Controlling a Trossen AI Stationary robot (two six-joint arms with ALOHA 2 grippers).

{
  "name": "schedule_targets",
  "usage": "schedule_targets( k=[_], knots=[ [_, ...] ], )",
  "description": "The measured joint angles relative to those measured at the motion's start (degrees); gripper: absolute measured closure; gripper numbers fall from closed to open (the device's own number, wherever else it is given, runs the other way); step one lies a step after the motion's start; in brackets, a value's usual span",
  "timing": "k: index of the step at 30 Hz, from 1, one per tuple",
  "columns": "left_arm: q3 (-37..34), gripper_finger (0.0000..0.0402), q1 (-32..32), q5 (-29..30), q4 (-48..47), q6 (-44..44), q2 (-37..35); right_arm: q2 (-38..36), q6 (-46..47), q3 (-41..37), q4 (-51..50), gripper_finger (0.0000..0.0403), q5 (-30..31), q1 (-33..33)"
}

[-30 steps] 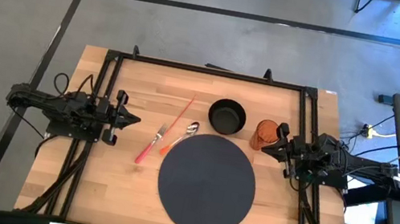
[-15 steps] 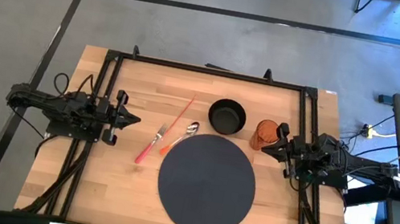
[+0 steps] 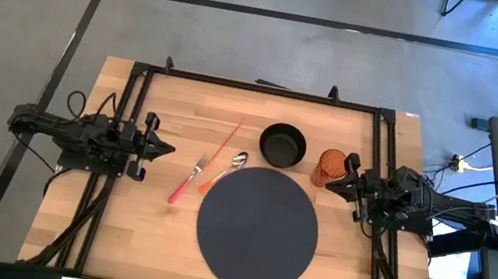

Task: Pick & Place Utensil

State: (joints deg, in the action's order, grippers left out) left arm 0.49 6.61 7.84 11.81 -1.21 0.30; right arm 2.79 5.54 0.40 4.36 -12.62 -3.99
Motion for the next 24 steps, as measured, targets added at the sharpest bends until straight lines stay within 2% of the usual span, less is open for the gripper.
schedule_targets(
  k=[20,24],
  knots=[
    [0.0,0.0398,0.02,0.0,0.62,1.76,0.02,-0.01,-0.01,0.01,0.02,0.0379,0.0,0.0],
    [0.0,0.0398,0.02,0.0,1.43,7.0,0.0,0.0,-0.02,0.0,0.02,0.0379,-0.02,0.0]
  ],
)
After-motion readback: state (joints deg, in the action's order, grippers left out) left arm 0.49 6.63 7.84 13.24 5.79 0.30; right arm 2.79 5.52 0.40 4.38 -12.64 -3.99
